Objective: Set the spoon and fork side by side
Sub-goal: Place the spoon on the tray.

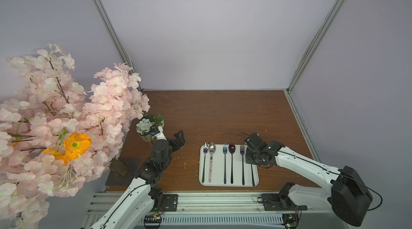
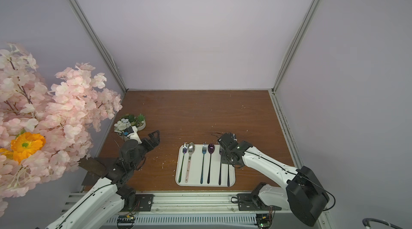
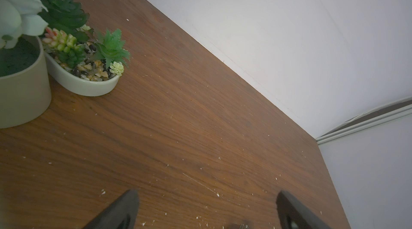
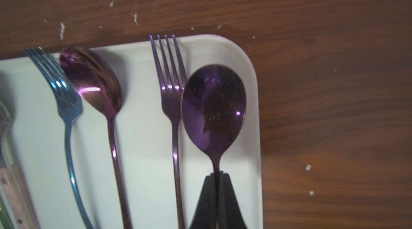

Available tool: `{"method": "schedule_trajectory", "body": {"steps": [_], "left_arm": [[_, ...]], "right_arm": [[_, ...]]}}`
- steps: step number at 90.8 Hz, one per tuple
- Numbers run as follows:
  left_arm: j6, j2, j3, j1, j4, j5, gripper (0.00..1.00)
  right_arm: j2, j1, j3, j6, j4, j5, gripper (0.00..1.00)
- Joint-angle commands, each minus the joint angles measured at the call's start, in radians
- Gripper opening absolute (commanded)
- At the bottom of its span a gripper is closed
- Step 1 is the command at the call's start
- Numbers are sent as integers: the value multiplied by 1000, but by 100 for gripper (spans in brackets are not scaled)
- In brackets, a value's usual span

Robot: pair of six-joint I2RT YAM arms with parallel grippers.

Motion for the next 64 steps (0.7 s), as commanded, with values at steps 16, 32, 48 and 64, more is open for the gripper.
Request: {"method": "schedule_trajectory", "body": {"steps": [16,32,48,64], "left_arm": [[5,-14,-8,9,0,4,99],[3,-12,-7,9,1,3,98],[2,-7,-8,9,3,6,98],[3,-3,-8,9,5,7,99]], "right_arm": [[51,-17,-6,-35,78,43,0],[62,-21,-37,-15,99,16,0],[50,-22,-63,-3,124,19,1],[66,-22,-67,-15,138,20,4]]}}
